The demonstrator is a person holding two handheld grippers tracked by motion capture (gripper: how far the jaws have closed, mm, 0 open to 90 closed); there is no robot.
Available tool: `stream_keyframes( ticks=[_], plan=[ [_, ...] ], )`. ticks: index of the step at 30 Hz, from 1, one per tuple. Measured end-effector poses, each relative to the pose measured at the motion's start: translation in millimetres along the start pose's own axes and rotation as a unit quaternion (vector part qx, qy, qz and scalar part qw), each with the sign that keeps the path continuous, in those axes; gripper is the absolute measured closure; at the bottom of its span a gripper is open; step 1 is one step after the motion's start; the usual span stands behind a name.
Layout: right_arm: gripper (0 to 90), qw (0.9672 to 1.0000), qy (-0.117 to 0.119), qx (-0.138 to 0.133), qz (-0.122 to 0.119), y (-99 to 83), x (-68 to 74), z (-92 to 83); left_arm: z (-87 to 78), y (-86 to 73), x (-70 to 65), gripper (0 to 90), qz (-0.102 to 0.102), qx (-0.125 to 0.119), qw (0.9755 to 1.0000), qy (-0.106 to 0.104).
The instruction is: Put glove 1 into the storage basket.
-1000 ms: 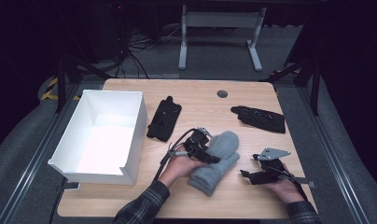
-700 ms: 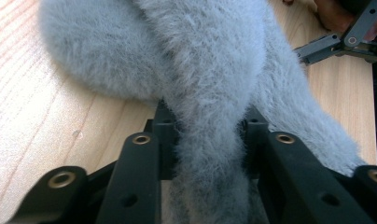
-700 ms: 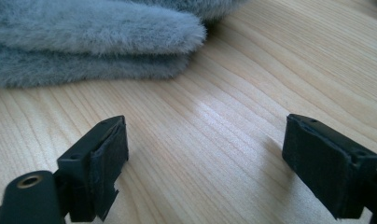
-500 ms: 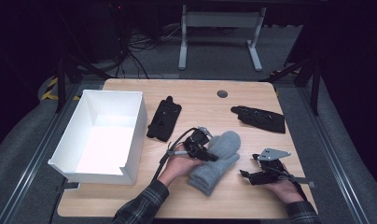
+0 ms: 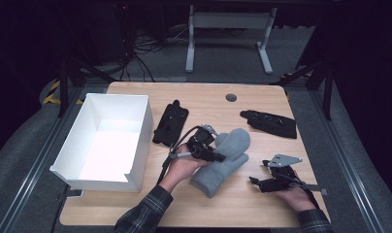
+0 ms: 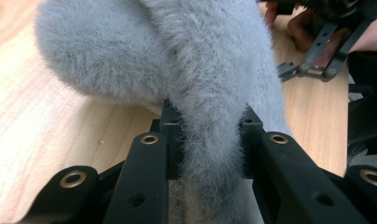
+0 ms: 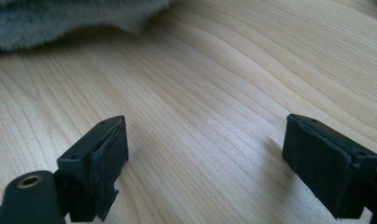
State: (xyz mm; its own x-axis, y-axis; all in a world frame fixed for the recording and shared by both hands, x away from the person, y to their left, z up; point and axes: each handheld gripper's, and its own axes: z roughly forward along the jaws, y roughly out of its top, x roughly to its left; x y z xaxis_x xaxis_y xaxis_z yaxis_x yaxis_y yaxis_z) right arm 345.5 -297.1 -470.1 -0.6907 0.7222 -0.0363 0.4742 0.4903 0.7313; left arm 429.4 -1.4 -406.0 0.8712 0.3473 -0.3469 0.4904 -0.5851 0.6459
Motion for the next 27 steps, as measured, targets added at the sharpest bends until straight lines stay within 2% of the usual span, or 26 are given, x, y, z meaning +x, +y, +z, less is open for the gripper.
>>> stream_keyframes(
  ticks=[14, 27],
  plan=[
    [14.7, 1.0000, 0.000, 0.000, 0.001, 0.0, 0.0, 0.0, -34.2, 13.0, -12.4, 72.8, 0.002, -0.018, 0.9997, 0.020],
    [14.7, 1.0000, 0.002, -0.001, 0.000, -0.1, 0.0, 0.2, -83.2, 31.2, -25.2, 72.8, 0.002, -0.044, 0.9979, 0.048]
  ],
)
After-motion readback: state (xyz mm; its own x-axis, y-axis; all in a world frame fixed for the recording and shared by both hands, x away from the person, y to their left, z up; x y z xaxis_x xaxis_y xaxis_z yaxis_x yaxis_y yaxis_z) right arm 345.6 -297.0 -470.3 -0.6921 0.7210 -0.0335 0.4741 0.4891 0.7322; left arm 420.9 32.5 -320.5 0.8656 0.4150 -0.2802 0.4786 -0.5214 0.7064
